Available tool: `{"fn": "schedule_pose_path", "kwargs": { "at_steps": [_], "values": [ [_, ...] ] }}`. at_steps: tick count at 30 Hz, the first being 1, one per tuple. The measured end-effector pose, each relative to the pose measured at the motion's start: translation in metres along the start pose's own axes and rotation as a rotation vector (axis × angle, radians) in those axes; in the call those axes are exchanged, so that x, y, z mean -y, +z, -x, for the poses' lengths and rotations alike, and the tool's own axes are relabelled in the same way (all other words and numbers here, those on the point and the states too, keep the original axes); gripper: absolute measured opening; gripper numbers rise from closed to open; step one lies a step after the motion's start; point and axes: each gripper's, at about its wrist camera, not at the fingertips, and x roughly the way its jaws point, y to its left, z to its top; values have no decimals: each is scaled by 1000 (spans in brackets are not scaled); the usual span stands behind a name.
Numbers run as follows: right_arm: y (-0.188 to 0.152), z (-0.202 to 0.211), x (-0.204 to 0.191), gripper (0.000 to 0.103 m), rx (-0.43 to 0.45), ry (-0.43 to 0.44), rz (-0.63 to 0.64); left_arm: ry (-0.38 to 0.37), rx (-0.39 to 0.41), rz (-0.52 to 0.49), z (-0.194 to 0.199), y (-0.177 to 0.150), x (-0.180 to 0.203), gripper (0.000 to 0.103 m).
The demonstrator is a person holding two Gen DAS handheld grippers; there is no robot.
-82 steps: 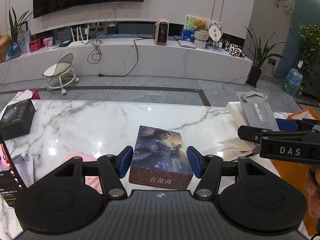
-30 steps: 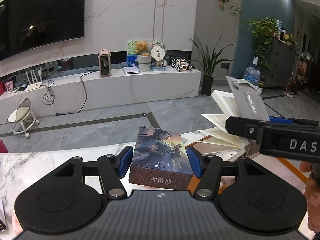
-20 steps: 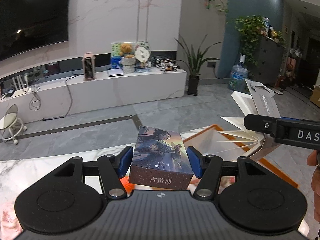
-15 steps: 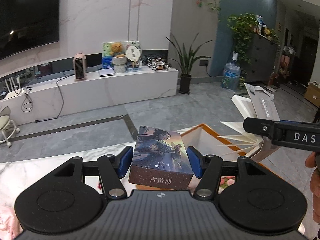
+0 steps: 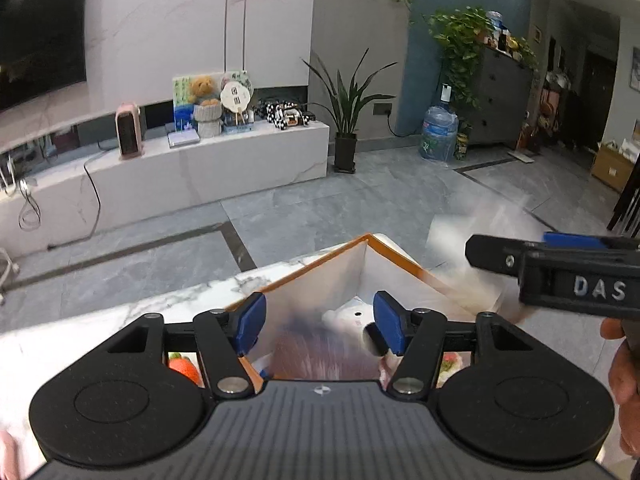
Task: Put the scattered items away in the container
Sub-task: 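Open both tools to drop the grey tray and book into the box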
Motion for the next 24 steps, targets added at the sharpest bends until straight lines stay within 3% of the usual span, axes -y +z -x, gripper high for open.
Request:
{"fn": "schedule_pose_path", "kwargs": {
  "at_steps": [24],
  "values": [
    [-3,2,-6,100,8,20,24,25,5,41,4,-1,-12,72]
  ]
}}
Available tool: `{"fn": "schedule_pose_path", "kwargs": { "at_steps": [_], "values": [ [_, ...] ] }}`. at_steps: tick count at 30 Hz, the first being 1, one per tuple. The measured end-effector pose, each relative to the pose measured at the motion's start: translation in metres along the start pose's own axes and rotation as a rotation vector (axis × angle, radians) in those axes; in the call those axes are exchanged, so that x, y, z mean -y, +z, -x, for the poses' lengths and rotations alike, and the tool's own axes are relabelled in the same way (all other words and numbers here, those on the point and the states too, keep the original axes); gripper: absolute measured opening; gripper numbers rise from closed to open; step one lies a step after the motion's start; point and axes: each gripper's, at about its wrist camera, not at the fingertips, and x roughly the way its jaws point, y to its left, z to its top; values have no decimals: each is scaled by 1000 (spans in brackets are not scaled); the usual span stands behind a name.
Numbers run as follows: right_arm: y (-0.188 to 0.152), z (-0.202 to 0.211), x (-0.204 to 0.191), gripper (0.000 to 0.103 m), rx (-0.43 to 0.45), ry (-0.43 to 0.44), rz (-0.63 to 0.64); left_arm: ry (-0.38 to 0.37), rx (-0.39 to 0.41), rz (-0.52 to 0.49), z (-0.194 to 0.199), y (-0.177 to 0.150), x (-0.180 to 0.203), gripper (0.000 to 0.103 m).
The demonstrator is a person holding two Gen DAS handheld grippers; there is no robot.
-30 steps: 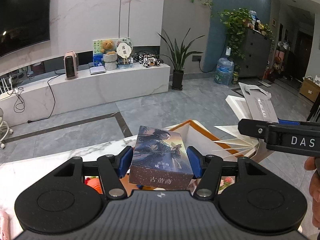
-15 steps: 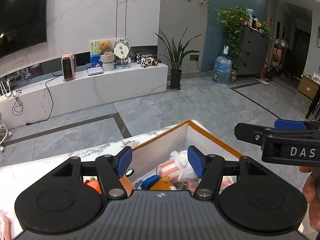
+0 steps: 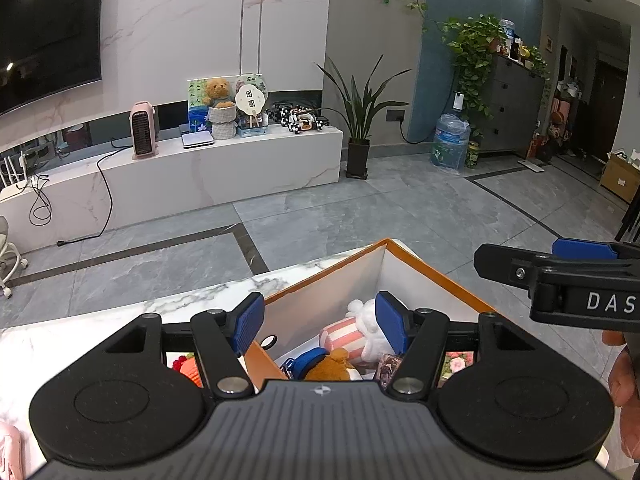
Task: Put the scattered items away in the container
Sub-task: 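Open both tools to drop the grey tray and book into the box, then withdraw both tools from the box toward the crocheted fruit and pink bag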
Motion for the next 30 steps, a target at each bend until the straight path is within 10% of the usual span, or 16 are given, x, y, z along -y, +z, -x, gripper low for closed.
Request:
{"fn": "schedule_pose_path", "kwargs": {
  "at_steps": [30],
  "values": [
    [-1,-5,-8,100,-24,-8,13,5,-8,20,0,-1,-9,72]
  ]
}}
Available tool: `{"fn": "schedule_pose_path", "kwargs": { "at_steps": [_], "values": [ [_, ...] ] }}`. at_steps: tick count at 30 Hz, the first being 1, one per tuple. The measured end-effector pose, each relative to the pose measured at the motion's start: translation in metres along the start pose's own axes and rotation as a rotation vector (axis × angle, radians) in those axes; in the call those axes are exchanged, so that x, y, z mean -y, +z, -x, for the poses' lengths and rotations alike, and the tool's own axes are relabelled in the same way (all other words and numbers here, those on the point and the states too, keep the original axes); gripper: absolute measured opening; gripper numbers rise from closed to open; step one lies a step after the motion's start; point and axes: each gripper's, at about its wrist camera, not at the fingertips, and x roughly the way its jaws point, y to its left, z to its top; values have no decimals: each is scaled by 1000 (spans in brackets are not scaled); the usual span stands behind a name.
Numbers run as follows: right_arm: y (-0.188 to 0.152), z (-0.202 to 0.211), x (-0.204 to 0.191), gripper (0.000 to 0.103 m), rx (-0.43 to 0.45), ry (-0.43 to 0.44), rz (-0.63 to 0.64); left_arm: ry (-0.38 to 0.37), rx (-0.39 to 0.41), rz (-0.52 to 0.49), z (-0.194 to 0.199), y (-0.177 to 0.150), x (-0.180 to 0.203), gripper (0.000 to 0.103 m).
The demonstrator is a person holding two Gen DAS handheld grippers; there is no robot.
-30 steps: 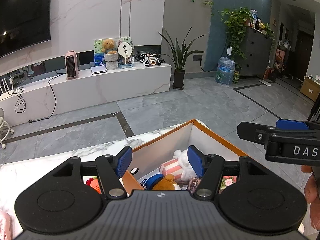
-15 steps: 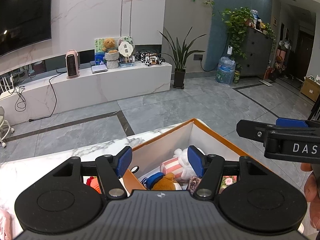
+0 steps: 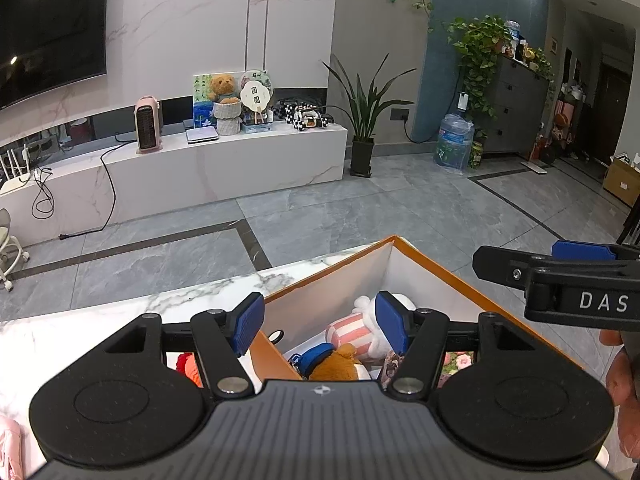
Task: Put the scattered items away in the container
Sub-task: 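Withdraw both tools from the box toward the crocheted fruit and pink bag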
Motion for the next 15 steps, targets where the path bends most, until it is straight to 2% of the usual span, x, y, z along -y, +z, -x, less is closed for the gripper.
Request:
{"fn": "schedule_pose_path", "kwargs": {
  "at_steps": [8,15],
  "values": [
    [0,-6,-14,100,-8,15,14,18,4,19,5,-1,-18,72],
    [0,-14,-39,100,-16,39,40,53,8,46,17,-4,-48,72]
  ]
}}
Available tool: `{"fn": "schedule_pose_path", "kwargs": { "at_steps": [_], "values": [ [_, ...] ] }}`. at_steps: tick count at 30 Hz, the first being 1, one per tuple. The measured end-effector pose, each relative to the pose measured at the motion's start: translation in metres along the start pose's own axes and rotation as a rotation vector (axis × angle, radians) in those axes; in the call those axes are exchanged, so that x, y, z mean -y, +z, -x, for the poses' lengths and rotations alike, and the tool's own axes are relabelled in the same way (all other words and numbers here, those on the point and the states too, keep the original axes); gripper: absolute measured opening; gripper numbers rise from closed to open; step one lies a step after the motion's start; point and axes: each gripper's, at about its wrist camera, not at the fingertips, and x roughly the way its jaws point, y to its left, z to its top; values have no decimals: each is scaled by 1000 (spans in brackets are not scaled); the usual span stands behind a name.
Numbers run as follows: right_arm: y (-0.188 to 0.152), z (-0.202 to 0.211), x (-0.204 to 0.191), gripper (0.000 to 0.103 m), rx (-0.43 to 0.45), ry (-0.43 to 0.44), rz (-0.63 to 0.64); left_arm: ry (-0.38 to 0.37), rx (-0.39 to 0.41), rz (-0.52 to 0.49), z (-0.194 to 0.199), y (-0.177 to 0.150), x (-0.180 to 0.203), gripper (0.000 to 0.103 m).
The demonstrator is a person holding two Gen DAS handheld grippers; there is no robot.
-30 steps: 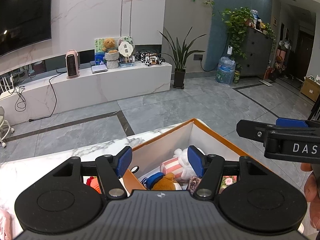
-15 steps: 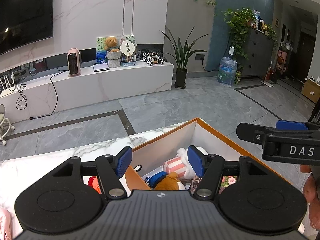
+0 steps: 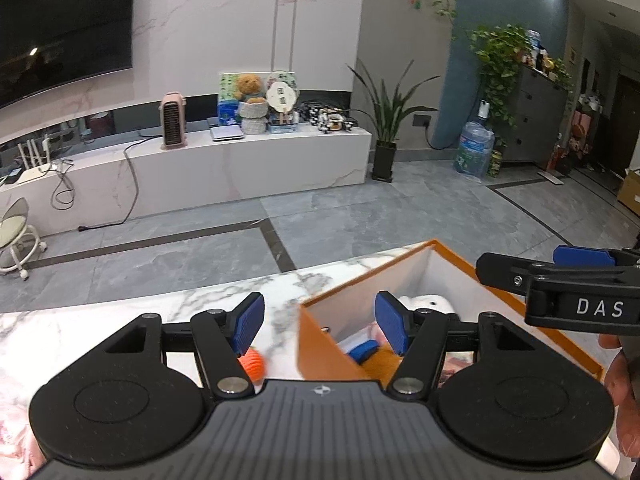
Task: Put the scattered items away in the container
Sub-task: 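Withdraw both tools from the box toward the crocheted fruit and pink bag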
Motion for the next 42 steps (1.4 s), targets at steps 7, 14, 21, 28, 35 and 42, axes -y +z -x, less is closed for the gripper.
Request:
{"fn": "schedule_pose_path", "kwargs": {
  "at_steps": [7,14,21,28,35,42],
  "values": [
    [0,-11,-33,100,-11,20,36,58,2,36,15,-3,-48,72],
    [-3,-24,-69,100,-27,43,75,105,5,83,29,-7,-92,72],
    [-8,-35,-102,100,-40,69,110,160,7,131,42,-13,-135,72],
    [-12,-47,-131,100,-52,96,143,223,-7,180,56,-30,-179,72],
    [-20,-57,-159,100,-64,121,184,262,-27,231,67,-52,-214,76],
    [-28,-71,-177,100,-83,132,231,276,-74,256,64,-78,-240,76]
  ]
}}
